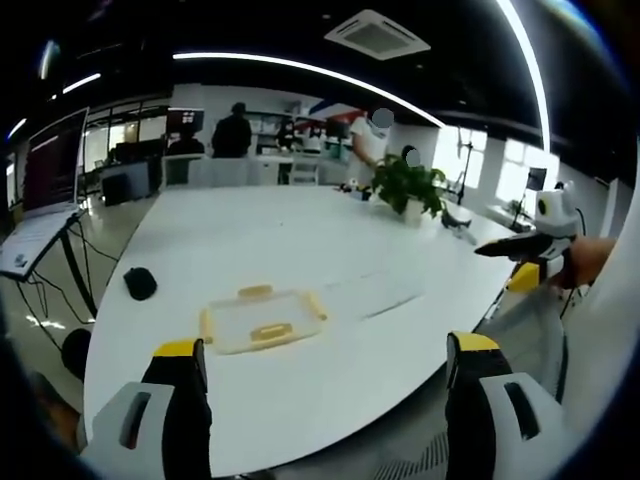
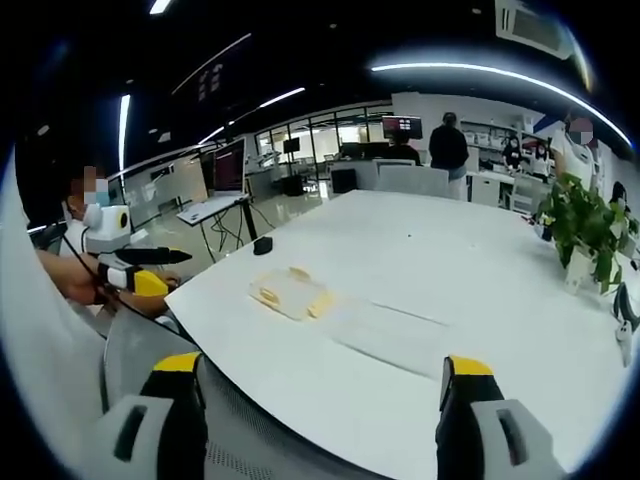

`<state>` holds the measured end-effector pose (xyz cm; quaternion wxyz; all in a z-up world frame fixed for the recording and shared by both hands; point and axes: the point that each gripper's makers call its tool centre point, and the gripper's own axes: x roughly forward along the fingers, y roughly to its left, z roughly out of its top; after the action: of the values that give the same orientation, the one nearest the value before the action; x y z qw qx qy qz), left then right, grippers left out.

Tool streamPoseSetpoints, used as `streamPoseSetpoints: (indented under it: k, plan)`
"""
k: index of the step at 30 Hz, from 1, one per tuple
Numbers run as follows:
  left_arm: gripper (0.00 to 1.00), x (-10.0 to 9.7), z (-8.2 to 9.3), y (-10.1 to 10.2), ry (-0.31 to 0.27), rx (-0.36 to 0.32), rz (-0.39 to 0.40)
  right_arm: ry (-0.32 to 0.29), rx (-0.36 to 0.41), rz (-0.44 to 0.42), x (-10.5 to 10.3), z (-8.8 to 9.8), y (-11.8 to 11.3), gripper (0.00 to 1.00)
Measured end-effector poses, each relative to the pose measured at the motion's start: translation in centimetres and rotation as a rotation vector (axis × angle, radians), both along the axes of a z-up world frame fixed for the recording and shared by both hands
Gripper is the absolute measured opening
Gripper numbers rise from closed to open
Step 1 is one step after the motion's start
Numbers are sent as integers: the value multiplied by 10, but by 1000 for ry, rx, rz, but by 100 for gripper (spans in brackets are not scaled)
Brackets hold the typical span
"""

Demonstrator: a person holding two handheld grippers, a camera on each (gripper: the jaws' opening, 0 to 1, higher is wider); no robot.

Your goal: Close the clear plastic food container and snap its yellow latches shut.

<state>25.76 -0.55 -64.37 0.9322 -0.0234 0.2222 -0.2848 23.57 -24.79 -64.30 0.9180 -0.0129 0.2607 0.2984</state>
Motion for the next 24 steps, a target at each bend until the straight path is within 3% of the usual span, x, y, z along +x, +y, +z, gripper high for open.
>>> streamPoseSetpoints:
  k: [5,24]
  plan:
    - [98,1,1,1,-2,16,-15,3,33,14,2,3,9,96]
    - [95,14,-3,17,-1,74,-75,-29,-32,74,22,5,34,89]
